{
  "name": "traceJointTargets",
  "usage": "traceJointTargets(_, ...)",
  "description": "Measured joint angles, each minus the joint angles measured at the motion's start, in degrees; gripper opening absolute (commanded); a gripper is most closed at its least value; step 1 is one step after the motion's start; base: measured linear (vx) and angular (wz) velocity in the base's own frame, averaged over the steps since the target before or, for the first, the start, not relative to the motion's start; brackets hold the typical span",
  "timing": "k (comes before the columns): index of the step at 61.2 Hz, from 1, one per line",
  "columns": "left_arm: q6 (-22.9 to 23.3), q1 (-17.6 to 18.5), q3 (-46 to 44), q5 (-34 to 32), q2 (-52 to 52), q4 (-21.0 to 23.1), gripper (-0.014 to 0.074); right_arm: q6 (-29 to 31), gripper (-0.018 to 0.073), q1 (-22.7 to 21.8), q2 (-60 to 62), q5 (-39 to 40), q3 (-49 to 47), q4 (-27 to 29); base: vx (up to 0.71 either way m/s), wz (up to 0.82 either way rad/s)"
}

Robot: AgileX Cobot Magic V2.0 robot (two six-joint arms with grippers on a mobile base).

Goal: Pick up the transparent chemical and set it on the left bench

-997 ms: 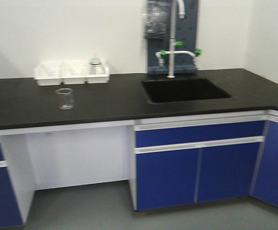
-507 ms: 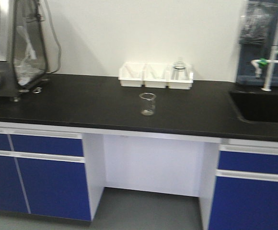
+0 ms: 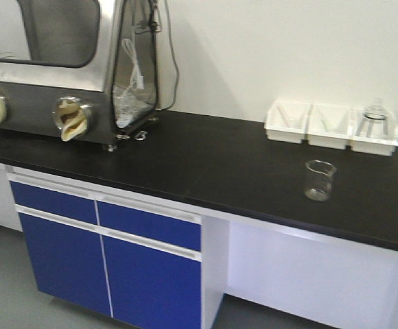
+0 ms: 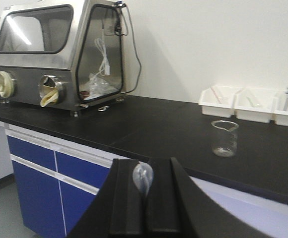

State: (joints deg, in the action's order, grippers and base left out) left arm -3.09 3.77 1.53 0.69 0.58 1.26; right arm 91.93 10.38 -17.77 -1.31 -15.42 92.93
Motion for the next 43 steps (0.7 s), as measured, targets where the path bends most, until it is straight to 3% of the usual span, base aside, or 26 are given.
traceJointTargets(22,0.0,0.0,0.0,0.0,0.0,0.0,-0.0003,0.0,-0.0004,0.0,0.0,-0.1,0.0,0.0,0.40,0.19)
traceJointTargets(43,0.0,0.0,0.0,0.0,0.0,0.0,-0.0003,0.0,-0.0004,0.0,0.0,-0.1,0.0,0.0,0.45,-0.27)
